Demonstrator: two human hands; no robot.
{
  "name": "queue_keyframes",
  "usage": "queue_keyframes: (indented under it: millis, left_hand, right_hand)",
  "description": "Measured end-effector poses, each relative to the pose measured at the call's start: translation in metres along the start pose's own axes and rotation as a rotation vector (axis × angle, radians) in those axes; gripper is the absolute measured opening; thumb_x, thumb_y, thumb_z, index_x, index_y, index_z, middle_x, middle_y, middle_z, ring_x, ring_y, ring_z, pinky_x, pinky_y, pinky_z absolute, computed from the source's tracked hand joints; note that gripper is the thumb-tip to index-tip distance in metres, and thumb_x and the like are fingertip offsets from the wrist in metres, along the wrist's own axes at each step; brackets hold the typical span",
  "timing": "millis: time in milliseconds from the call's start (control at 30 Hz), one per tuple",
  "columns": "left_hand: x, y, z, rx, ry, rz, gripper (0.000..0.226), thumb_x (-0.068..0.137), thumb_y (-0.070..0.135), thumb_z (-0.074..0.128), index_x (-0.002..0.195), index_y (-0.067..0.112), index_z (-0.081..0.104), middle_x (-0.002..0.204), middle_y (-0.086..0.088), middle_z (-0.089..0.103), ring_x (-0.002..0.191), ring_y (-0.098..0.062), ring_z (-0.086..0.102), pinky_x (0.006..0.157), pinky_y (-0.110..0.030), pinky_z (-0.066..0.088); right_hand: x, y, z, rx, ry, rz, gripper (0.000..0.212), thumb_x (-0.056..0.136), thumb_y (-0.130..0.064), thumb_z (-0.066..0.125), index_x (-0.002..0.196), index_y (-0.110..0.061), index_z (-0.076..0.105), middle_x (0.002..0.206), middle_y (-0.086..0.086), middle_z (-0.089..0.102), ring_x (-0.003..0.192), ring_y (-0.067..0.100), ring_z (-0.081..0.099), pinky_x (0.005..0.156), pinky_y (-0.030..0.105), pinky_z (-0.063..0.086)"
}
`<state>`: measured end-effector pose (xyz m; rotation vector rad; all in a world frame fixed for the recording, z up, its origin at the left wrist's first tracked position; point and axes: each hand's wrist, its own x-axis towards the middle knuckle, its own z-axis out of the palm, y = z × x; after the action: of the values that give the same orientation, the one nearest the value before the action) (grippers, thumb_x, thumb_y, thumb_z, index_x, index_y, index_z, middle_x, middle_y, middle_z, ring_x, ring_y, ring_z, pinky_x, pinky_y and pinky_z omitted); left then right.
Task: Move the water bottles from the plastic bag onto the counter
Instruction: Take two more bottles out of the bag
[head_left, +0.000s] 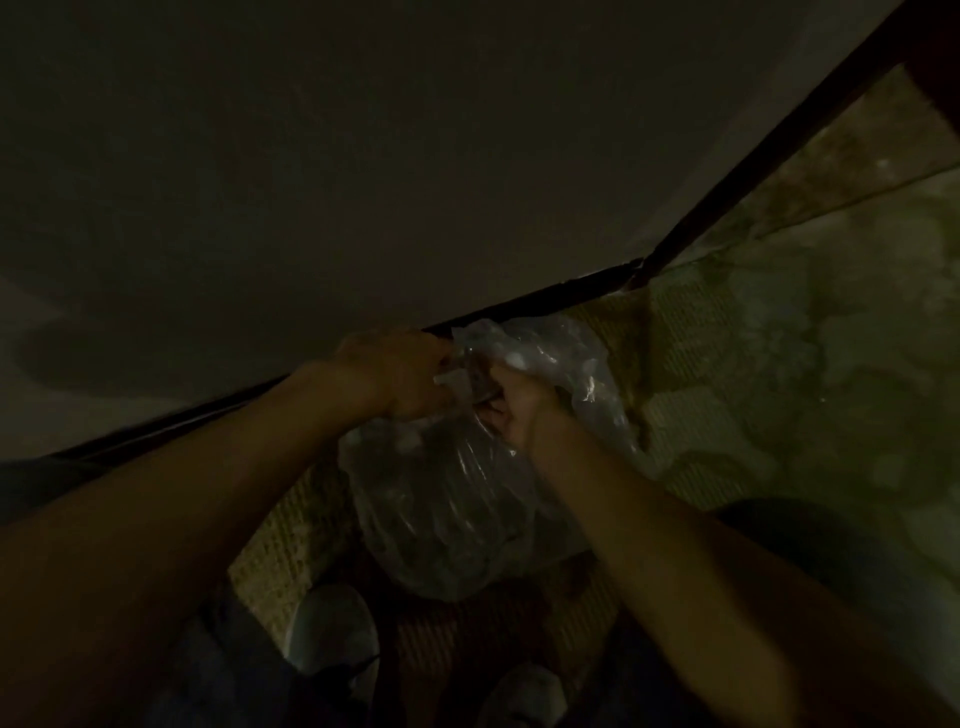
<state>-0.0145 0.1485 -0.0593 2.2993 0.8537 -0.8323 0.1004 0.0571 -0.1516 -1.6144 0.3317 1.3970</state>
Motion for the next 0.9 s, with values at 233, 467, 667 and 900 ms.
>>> queue_keyframes:
  millis: [233, 467, 667, 900]
  left_hand:
    - [0.01, 0.001, 0.005, -0.05, 0.0, 0.013, 0.05, 0.092, 0.056, 0.052, 0.132, 0.027, 0.054, 0.132, -0.002, 0.057, 0.118, -0.024, 0.055, 0.1, -0.038, 0.045]
    - [0.017, 0.023, -0.005, -0.149, 0.036, 0.101, 0.057, 0.083, 0.059, 0.064, 0.131, 0.029, 0.055, 0.122, 0.002, 0.06, 0.108, -0.019, 0.058, 0.092, -0.038, 0.051]
    - [0.015, 0.038, -0.013, -0.58, -0.026, 0.231, 0.047, 0.084, 0.034, 0.074, 0.123, 0.037, 0.048, 0.099, 0.021, 0.055, 0.095, 0.003, 0.057, 0.063, -0.008, 0.041]
    - [0.006, 0.021, -0.027, -0.744, -0.031, 0.156, 0.052, 0.08, 0.023, 0.076, 0.128, 0.022, 0.056, 0.118, 0.006, 0.065, 0.107, -0.012, 0.063, 0.081, -0.023, 0.05]
  right_hand:
    - [-0.031, -0.008, -0.026, 0.001, 0.021, -0.023, 0.043, 0.08, -0.011, 0.076, 0.12, -0.003, 0.062, 0.11, 0.014, 0.071, 0.1, 0.026, 0.069, 0.069, 0.034, 0.061]
    - [-0.078, -0.047, -0.048, -0.837, 0.213, -0.637, 0.029, 0.079, -0.042, 0.074, 0.085, -0.015, 0.065, 0.082, -0.002, 0.066, 0.076, 0.015, 0.064, 0.069, 0.026, 0.055]
    - [-0.1, -0.079, -0.051, -0.625, 0.031, -0.887, 0.027, 0.089, -0.033, 0.068, 0.082, -0.006, 0.067, 0.07, -0.003, 0.067, 0.064, 0.005, 0.066, 0.057, 0.015, 0.05]
    - [-0.081, -0.091, -0.046, -0.084, -0.171, -0.415, 0.043, 0.102, -0.043, 0.035, 0.107, -0.009, 0.061, 0.108, 0.015, 0.069, 0.096, 0.026, 0.069, 0.084, 0.039, 0.058]
